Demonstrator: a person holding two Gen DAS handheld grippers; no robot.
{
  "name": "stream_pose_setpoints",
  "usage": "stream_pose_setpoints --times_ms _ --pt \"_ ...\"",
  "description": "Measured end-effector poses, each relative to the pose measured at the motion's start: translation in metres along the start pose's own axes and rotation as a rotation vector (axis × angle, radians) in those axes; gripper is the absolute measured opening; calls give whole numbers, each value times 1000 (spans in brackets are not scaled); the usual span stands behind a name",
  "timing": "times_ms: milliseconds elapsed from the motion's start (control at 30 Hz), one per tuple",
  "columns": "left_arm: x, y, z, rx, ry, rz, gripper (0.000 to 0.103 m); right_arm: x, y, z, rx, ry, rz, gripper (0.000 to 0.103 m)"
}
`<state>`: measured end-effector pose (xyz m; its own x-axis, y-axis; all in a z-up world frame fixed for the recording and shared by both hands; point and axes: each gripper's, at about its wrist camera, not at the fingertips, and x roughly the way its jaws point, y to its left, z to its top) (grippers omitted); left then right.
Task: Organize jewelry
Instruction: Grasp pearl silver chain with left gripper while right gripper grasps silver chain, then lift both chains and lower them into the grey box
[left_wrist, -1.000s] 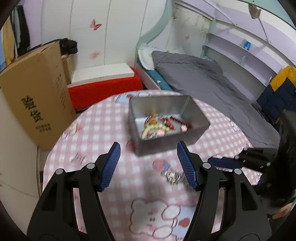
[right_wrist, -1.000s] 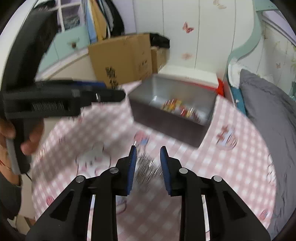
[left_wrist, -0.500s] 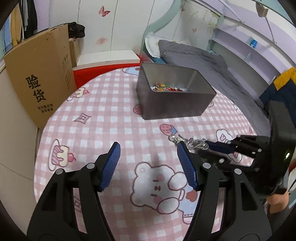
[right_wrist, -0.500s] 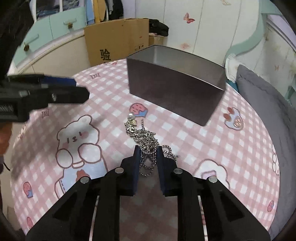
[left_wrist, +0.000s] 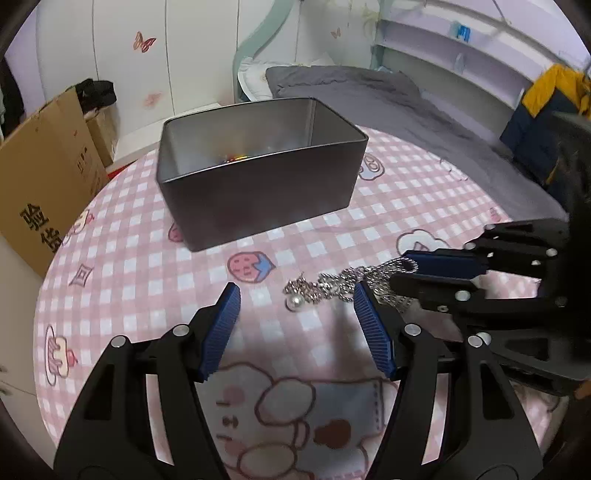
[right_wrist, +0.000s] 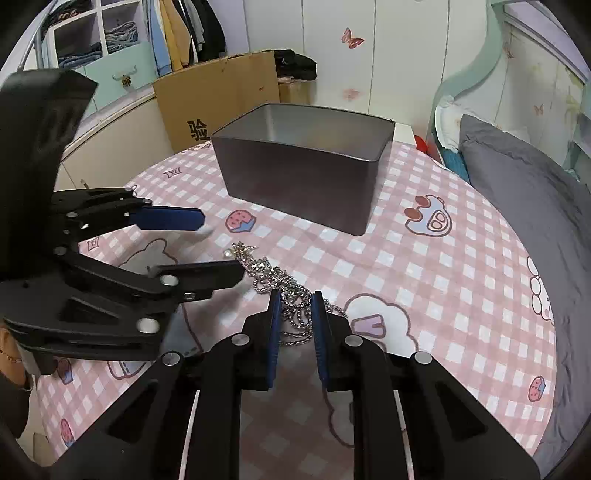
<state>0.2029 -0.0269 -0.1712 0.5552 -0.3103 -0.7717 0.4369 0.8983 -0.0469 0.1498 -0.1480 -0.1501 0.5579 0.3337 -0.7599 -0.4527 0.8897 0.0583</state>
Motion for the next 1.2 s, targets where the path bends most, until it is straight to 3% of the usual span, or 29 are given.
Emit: stream_pose_setpoints --times_ms 167,333,400,500,800,1200 --pt "11 0 3 8 18 -6 63 -2 -11 -2 24 -10 4 14" --pt "17 -4 1 26 31 -21 43 -2 -16 0 38 -17 7 14" --pt "18 0 3 7 38 -22 27 -2 -15 1 37 -15 11 14" --pt "17 6 3 -15 36 -22 13 -1 -13 3 35 -18 15 14" --pt "2 11 3 -52 12 -75 11 -15 -5 18 22 -66 16 14" --pt "-72 13 34 -75 -153 -161 11 -65 8 60 -34 -189 -22 14"
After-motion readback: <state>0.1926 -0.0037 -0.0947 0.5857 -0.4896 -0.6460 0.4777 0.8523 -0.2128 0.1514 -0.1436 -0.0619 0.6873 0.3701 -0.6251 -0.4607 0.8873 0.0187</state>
